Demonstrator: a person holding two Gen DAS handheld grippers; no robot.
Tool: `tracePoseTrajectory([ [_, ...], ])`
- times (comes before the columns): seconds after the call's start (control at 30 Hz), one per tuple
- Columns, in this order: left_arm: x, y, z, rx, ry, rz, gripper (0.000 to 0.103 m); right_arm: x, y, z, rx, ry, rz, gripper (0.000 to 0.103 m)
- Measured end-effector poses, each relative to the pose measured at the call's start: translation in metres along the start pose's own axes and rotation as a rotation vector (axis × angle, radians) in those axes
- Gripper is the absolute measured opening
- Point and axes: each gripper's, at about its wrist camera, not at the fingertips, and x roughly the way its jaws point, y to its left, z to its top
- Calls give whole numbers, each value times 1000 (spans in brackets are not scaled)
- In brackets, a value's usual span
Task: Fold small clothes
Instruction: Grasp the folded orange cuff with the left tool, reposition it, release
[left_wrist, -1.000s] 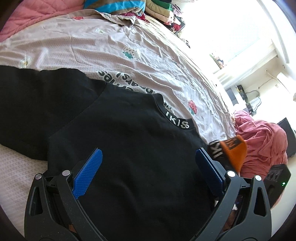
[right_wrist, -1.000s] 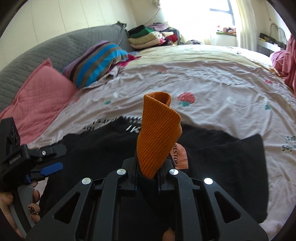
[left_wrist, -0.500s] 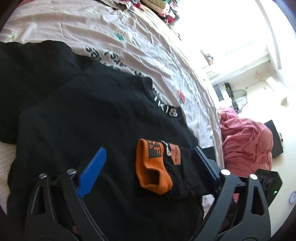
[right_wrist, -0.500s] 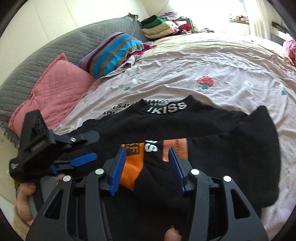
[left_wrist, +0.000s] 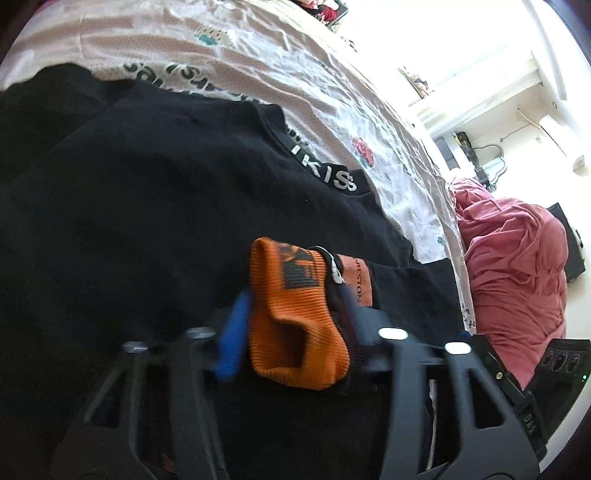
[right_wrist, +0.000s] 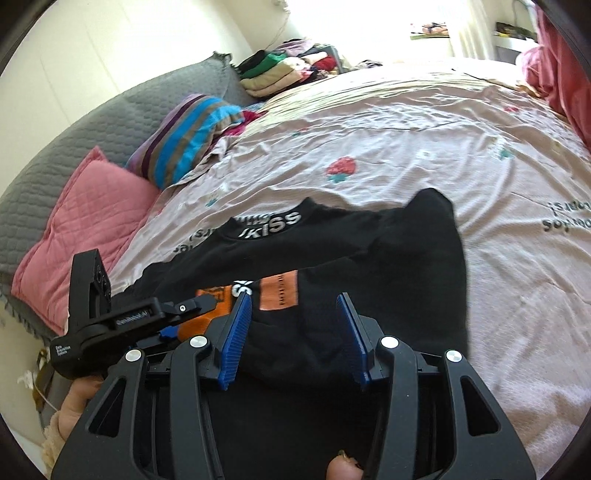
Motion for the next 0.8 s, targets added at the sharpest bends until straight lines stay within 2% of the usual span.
tracePoseTrajectory([
  [0.03,1,-2,0,9,1,-3,13,-2,-3,0,7,-4,-3,46],
  [0.13,-5,-4,1,45,-16,-12,7,-9,-10,0,24,-21,-18,46],
  [0.23,-27,-9,3,48,-60,-75,6,-13,-18,1,39,-32,-26,46],
  [0.37,-69,-20,10,102,-180,-63,5,-16,-21,1,47,-35,-34,46],
  [0.47,-88,-20,13,118,-223,-49,5,-15,-20,1,40,-32,-42,46],
  [0.8,-95,1,12,91,-224,-2,5,-2,-6,-1,-36,-3,-84,46],
])
